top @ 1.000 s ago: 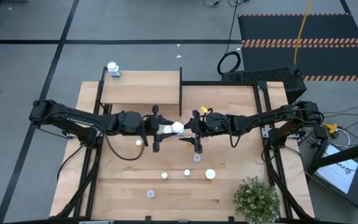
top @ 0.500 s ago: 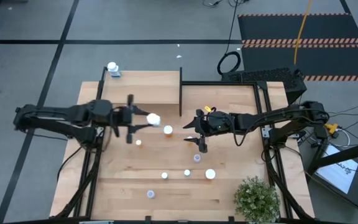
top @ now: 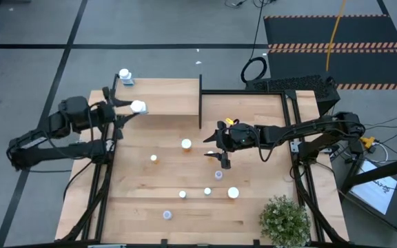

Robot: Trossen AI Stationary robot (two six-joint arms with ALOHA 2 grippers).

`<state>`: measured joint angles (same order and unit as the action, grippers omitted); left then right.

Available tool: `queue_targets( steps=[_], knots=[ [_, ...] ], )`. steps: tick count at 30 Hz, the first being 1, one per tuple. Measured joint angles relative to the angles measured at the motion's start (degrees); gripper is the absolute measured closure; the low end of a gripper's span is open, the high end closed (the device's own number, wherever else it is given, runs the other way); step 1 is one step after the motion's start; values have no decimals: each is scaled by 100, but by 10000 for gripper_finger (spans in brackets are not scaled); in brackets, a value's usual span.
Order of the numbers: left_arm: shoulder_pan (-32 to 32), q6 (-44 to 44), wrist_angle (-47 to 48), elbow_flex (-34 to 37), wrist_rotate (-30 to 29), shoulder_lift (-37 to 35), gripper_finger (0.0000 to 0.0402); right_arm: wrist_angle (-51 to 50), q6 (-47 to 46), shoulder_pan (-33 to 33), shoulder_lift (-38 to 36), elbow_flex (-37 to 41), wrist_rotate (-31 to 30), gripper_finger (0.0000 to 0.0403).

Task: Pick and place medicine bottles onto shelf by color
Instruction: Put the white pill bottle on the shelf aligned with the other white pill bottle

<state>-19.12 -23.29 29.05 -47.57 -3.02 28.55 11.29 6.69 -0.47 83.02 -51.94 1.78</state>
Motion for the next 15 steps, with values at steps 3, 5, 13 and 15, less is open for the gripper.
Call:
queue_targets(
  steps=[3,5,13,15],
  knots=[
    [-411,-149,76,0,376,-20,232,-4,47,0,0,0,2,160],
    [-671,-218,139,0,645,32,231,-19,58,0,-2,0,2,161],
    [-1745,-412,0,3,1402,408,224,-88,236,0,0,0,2,161],
    [-2038,-400,-213,4,1669,488,228,-87,302,0,-2,0,2,161]
  ],
)
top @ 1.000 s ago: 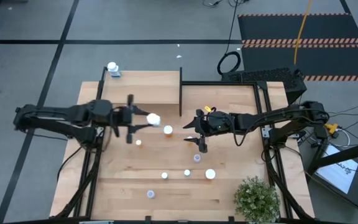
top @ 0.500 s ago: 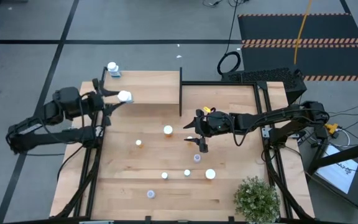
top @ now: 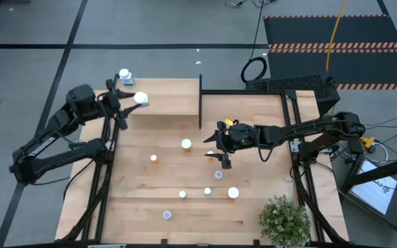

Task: Pick and place medicine bottles onto shelf by color
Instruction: Put the white pill bottle on the shelf aligned with the other white pill bottle

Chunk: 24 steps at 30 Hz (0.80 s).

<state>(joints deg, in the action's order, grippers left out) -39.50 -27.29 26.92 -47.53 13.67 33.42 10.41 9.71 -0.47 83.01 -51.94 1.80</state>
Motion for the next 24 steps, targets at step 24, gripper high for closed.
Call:
queue_targets(
  steps=[24],
  knots=[
    [-1798,1138,-558,271,1709,366,229,-363,193,498,2,-6,1049,161]
  ],
)
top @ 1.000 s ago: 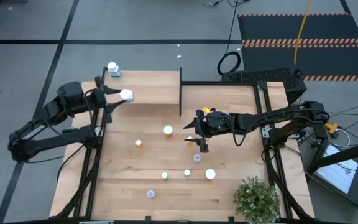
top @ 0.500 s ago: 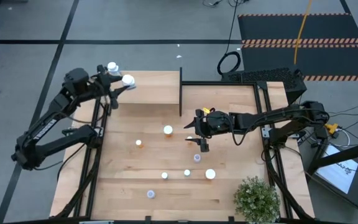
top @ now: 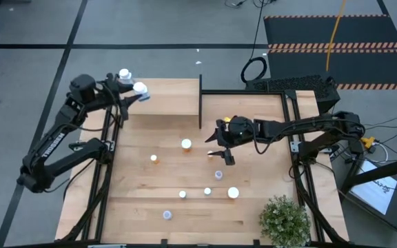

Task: Pick and place medicine bottles onto shelf by color
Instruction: Put the white pill bottle on the shelf aligned with the other white pill bottle

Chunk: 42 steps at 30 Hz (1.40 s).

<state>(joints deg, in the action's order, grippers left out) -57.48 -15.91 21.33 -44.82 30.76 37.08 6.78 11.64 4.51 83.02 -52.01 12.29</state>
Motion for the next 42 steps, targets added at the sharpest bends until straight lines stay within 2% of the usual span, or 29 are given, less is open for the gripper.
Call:
queue_targets(
  steps=[4,9,12,14,20,26,34,38,42],
  knots=[
    [229,187,-219,123,139,-6,232,764,-207,35,4,137,-10,161],
    [681,384,-849,410,457,-5,225,3056,-598,33,55,546,-50,161],
    [963,461,-1174,563,573,0,227,4222,-648,38,211,518,-286,161],
    [1134,451,-1324,584,599,-1,229,4645,-649,74,410,293,-335,161],
    [1591,767,-2002,584,911,3,224,4785,-1315,235,1156,-589,-232,161],
    [2263,760,-2739,584,1176,4,231,5643,-2870,431,2046,-1457,891,159],
    [2998,400,-3847,584,1183,83,224,5872,-4375,592,2518,-2046,907,117],
    [3155,257,-4478,582,1028,373,223,5932,-4673,592,2601,-2272,925,99],
    [3253,165,-5002,584,1017,796,223,6068,-4629,555,2588,-2379,882,98]
  ],
)
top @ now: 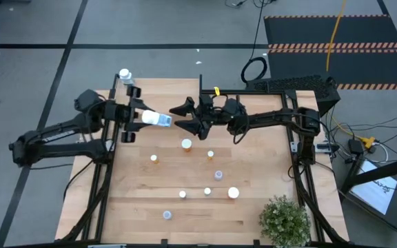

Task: Pick and place medicine bottles onto shelf by color
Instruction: Put the white pill bottle on the shelf aligned with the other white pill bottle

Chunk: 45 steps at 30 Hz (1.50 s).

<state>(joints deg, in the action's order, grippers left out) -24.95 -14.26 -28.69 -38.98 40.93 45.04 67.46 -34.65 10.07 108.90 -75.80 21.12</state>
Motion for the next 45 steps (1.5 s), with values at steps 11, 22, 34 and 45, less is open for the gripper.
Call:
queue_targets(
  steps=[11,22,34,45],
  knots=[
    [245,-174,-1374,-63,26,979,222,292,-165,-85,4,-78,313,107],
    [263,-410,-1538,-87,154,1206,222,417,-180,-116,4,-76,392,136],
    [232,272,-1216,-85,164,904,183,262,-341,-73,-45,-76,906,152],
    [249,59,339,-87,-450,-191,128,-747,-1111,180,-360,-71,2560,150]
  ],
)
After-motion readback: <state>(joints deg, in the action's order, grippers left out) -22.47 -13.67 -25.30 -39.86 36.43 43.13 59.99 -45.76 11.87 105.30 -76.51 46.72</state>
